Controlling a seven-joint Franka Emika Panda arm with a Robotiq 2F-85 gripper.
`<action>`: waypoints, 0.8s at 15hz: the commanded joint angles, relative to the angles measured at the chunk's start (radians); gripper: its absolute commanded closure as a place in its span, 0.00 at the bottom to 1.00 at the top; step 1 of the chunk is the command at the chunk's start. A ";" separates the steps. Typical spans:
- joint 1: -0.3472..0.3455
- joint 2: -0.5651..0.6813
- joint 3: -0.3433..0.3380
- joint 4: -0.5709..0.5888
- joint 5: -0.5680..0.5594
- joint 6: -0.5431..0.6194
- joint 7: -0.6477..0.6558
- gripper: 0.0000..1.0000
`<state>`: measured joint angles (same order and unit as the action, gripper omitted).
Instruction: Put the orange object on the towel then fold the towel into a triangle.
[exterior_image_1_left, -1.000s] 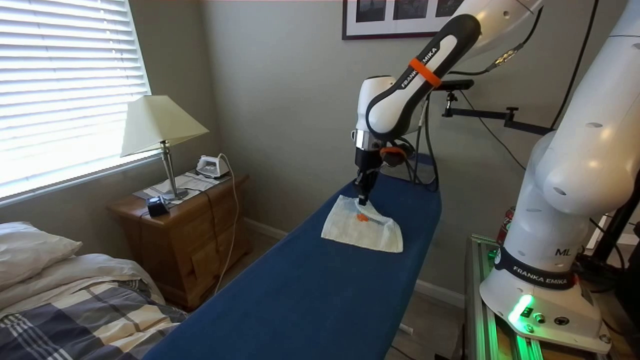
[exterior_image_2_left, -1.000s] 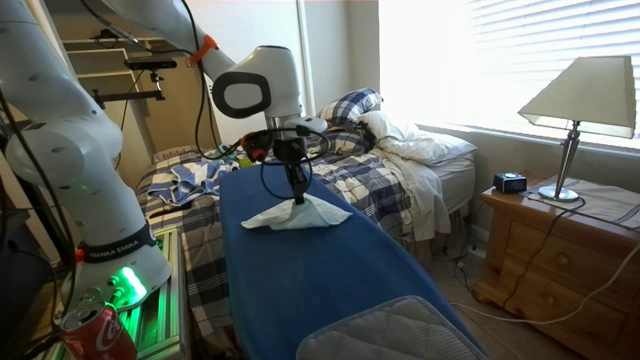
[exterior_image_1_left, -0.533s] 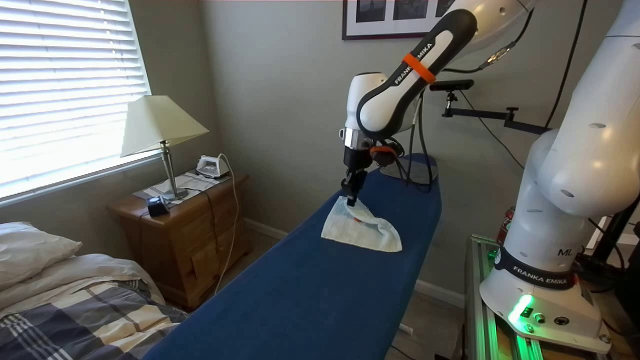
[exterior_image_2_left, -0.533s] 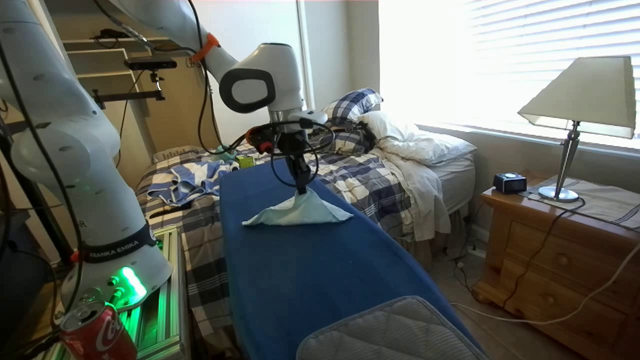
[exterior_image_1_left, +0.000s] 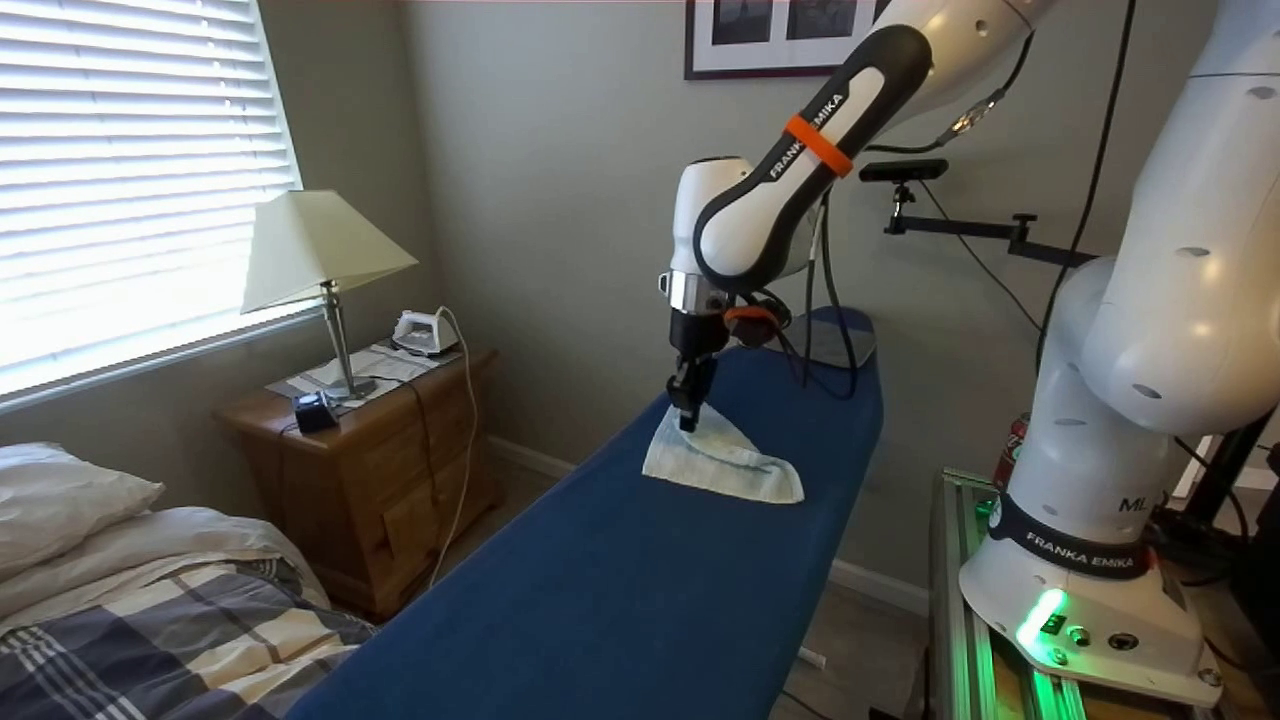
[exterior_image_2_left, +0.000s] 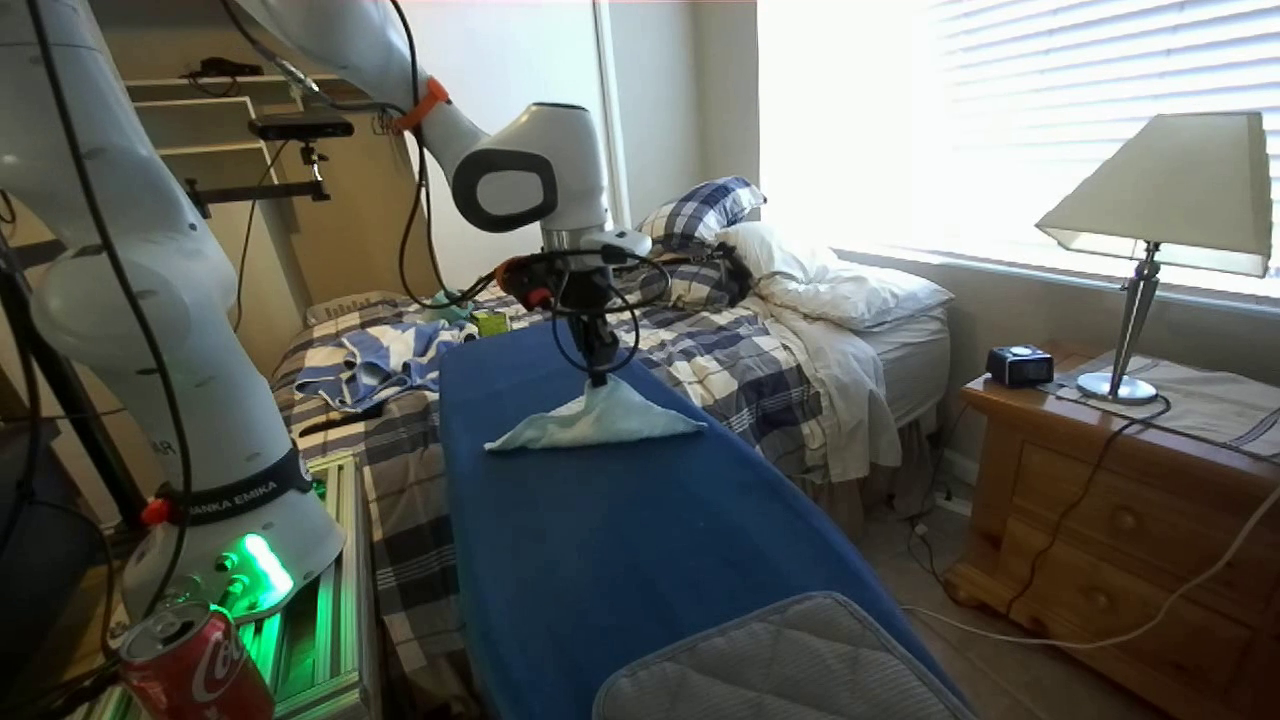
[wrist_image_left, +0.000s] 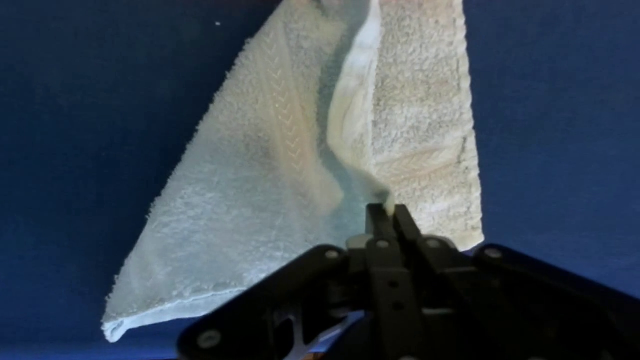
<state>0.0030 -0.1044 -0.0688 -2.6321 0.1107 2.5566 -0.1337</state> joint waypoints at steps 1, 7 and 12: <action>0.009 0.041 0.012 0.039 0.054 0.000 -0.040 0.96; 0.017 0.077 0.033 0.066 0.125 -0.002 -0.087 0.96; 0.020 0.100 0.054 0.081 0.168 -0.003 -0.114 0.96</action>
<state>0.0189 -0.0307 -0.0239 -2.5757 0.2298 2.5568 -0.2104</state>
